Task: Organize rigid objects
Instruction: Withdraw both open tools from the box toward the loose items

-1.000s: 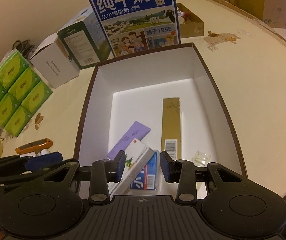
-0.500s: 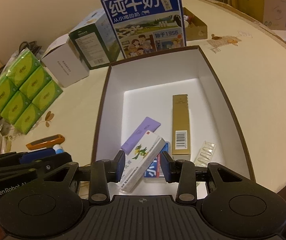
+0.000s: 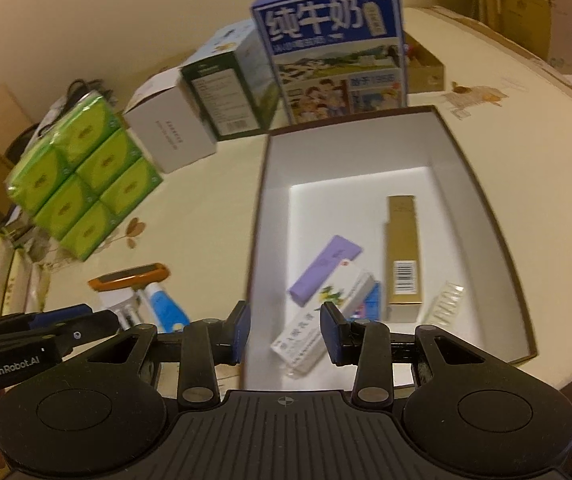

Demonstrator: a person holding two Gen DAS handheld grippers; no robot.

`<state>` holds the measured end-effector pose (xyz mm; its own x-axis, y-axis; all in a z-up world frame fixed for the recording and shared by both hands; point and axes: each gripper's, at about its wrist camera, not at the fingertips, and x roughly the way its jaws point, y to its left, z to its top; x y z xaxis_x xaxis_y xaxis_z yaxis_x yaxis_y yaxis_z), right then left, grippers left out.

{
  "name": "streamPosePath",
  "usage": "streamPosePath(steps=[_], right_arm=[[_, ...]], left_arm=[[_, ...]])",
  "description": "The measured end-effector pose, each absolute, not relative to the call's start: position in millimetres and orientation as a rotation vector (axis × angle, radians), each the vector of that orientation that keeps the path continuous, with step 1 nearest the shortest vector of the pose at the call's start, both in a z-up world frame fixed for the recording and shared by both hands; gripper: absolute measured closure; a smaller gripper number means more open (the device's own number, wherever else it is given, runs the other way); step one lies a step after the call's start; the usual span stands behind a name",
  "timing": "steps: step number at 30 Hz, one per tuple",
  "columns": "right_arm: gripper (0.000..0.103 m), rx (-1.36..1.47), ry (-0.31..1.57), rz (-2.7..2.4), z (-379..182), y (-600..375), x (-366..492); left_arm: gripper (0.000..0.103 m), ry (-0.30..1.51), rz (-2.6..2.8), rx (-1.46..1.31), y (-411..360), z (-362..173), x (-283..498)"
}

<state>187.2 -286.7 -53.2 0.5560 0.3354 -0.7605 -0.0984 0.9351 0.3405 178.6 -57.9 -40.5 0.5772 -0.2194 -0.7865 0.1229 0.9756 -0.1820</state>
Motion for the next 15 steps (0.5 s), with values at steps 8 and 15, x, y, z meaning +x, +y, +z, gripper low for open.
streamPosePath(steps=[8, 15], right_arm=[[0.067, 0.241, 0.961, 0.342, -51, -251, 179], [0.067, 0.216, 0.979, 0.386, -52, -229, 175]], left_arm=[[0.067, 0.944, -0.135, -0.127, -26, -38, 162], [0.067, 0.952, -0.089, -0.145, -2, -39, 149]])
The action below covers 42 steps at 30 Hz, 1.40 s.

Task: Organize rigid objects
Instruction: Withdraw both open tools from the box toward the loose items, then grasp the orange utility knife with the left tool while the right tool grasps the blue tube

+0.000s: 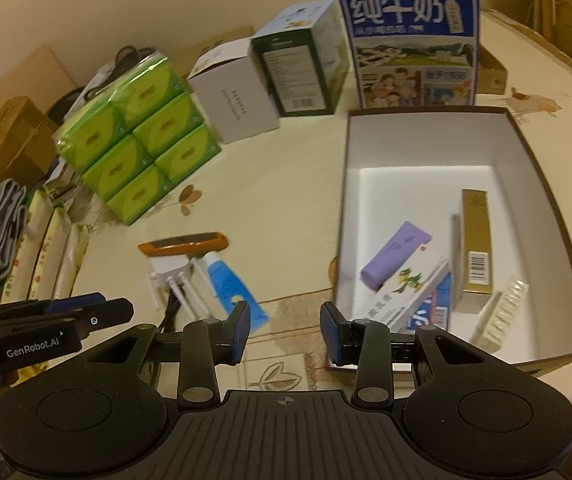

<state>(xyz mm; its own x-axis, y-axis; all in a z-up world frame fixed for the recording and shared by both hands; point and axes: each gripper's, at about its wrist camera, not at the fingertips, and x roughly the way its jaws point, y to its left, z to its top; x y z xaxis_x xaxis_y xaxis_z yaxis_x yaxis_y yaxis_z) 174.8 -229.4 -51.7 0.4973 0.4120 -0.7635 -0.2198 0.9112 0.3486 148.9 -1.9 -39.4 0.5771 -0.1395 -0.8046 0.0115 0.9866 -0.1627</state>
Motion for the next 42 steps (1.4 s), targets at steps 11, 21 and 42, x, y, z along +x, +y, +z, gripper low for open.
streamPosePath(steps=[11, 21, 42], right_arm=[[0.067, 0.181, 1.006, 0.446, -58, -200, 173], [0.067, 0.125, 1.043, 0.534, -85, -159, 185], [0.067, -0.036, 1.027, 0.656, -167, -83, 273]], left_arm=[[0.067, 0.961, -0.034, -0.161, 26, -44, 133], [0.067, 0.978, 0.011, -0.157, 51, -60, 136], [0.067, 0.944, -0.104, 0.064, 83, -112, 239]])
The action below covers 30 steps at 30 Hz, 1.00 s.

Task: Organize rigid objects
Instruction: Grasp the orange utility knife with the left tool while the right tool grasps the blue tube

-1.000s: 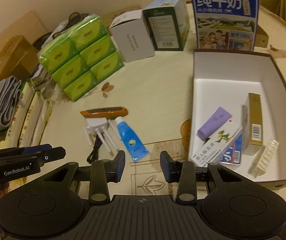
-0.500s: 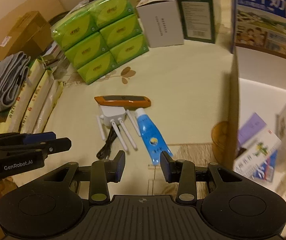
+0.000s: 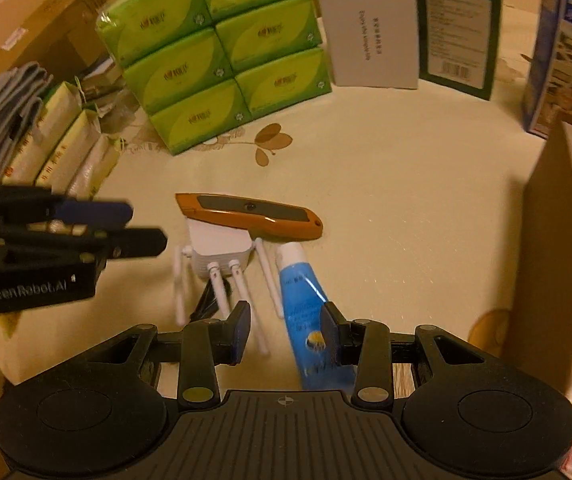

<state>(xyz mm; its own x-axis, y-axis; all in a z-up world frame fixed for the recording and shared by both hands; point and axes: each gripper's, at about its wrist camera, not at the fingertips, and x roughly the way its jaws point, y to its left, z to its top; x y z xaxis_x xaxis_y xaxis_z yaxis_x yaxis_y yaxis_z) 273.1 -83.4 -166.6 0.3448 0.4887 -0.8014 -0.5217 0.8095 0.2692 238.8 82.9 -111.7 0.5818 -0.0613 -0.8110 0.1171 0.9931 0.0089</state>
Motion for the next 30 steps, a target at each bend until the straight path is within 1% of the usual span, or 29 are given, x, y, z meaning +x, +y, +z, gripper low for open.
streamPosePath(steps=[8, 14, 20, 21, 24, 28, 30], right_arm=[[0.067, -0.076, 1.041, 0.624, -206, -61, 298], [0.067, -0.106, 1.069, 0.608, -228, -50, 306], [0.067, -0.095, 1.067, 0.597, -231, -55, 306], [0.067, -0.092, 1.066, 0.589, -231, -57, 306], [0.068, -0.073, 1.068, 0.554, -229, -66, 306], [0.068, -0.028, 1.082, 0.504, -226, -80, 311], [0.068, -0.015, 1.085, 0.477, -225, -86, 312]], left_arm=[[0.067, 0.946, -0.134, 0.113, 93, -135, 269], [0.067, 0.950, -0.178, 0.207, 95, -151, 285], [0.062, 0.999, -0.243, 0.311, 91, -172, 301], [0.059, 1.001, -0.243, 0.325, 91, -175, 303], [0.057, 1.030, -0.249, 0.336, 91, -184, 309], [0.059, 1.040, -0.256, 0.369, 85, -188, 309], [0.064, 1.047, -0.257, 0.374, 79, -188, 307]])
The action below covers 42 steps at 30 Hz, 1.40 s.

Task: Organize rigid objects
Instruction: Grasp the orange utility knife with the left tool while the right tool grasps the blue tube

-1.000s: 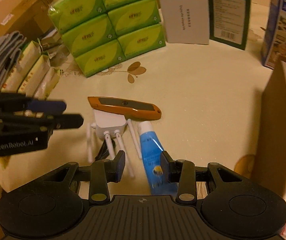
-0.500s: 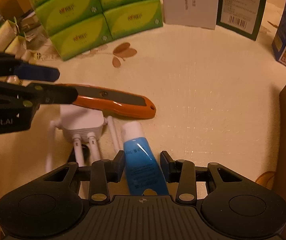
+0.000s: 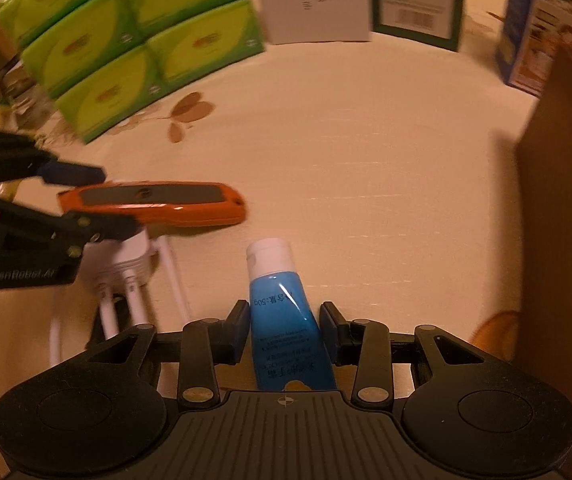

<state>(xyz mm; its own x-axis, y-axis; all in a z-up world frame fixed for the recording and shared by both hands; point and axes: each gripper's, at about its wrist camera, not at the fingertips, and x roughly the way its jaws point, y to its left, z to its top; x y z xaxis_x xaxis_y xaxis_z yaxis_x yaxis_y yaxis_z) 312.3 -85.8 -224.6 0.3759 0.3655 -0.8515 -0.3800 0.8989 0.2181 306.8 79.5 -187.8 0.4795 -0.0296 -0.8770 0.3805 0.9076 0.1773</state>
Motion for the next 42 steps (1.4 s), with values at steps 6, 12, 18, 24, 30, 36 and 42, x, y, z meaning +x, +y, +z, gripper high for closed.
streamPosePath(steps=[6, 12, 18, 24, 30, 36, 42], right_arm=[[0.067, 0.058, 1.097, 0.402, -223, -101, 314], [0.067, 0.048, 1.099, 0.389, -222, -104, 310], [0.067, -0.057, 1.080, 0.408, -226, -94, 307], [0.067, -0.036, 1.069, 0.385, -232, -98, 313], [0.070, -0.052, 1.063, 0.393, -232, -98, 317], [0.072, -0.035, 1.066, 0.390, -231, -102, 313], [0.072, 0.025, 1.054, 0.392, -220, -114, 304]], left_arm=[[0.076, 1.094, -0.272, 0.273, 60, -187, 301], [0.072, 1.105, -0.262, 0.189, 43, -195, 306], [0.068, 1.122, -0.265, 0.191, 35, -207, 322], [0.068, 1.111, -0.248, 0.151, 33, -216, 334], [0.068, 1.105, -0.226, 0.135, 26, -225, 343], [0.072, 1.085, -0.207, 0.118, 25, -223, 336], [0.072, 1.081, -0.188, 0.085, 26, -215, 315]])
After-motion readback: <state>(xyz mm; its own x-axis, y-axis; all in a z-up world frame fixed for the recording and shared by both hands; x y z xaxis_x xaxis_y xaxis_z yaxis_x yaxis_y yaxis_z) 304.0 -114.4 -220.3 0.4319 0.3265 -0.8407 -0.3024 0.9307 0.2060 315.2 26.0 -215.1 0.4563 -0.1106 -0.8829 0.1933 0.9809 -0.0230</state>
